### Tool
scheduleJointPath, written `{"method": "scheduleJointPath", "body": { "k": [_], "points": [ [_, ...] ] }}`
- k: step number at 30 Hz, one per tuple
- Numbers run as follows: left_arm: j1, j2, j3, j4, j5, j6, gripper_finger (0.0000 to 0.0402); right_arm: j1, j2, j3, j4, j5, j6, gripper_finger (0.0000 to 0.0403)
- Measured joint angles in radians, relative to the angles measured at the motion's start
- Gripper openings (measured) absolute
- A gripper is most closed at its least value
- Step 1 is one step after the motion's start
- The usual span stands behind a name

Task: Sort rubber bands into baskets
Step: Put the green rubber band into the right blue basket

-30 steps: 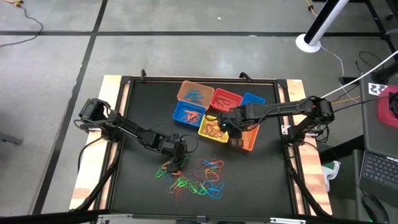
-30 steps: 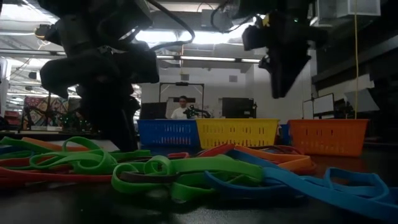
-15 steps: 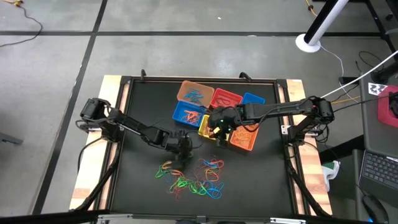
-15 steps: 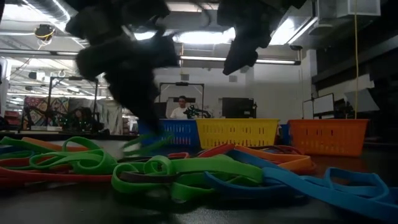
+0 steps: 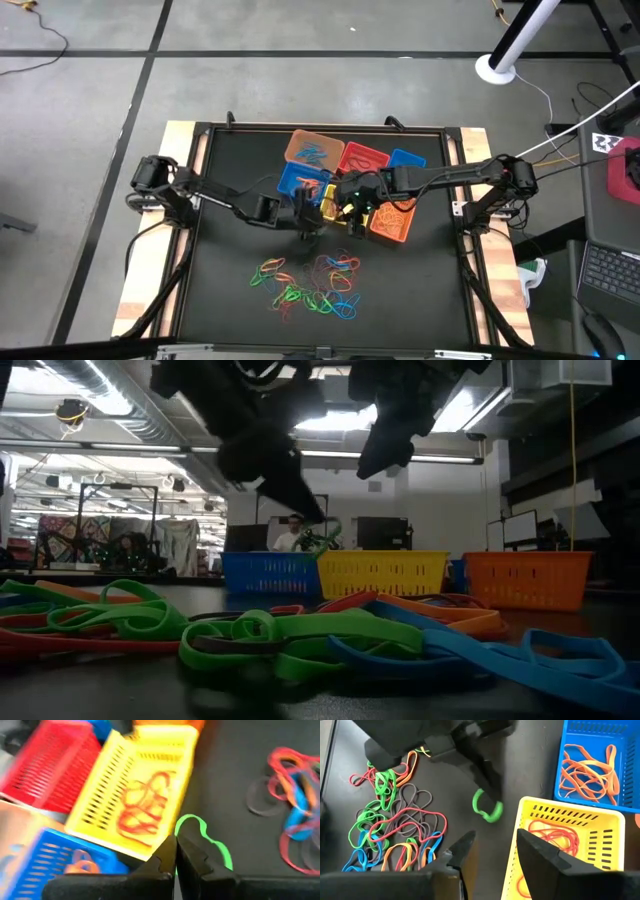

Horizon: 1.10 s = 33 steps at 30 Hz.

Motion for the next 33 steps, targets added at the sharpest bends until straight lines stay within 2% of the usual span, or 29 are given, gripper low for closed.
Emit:
{"method": "scheduleJointPath", "body": {
  "k": [4,8,20,26,33],
  "points": [
    [0.012,-0.001,0.040,0.001,-0.047,0.025,0.0002,0.000,0.000,0.000,0.000,0.001,0.000,0.0138],
    [0.016,-0.002,0.068,0.001,-0.063,0.031,0.0003,0.000,0.000,0.000,0.000,0.048,-0.001,0.0138],
    [0.015,-0.002,0.089,0.116,-0.072,0.125,0.0003,0.000,0.000,0.000,-0.006,0.064,0.001,0.0138],
    [0.004,-0.003,0.091,0.115,-0.074,0.134,0.0003,0.000,0.001,0.000,-0.008,0.129,0.001,0.0138],
    [-0.002,-0.003,0.091,0.140,-0.074,0.150,0.0003,0.000,0.000,0.000,-0.021,0.121,0.001,0.0138]
  ]
}}
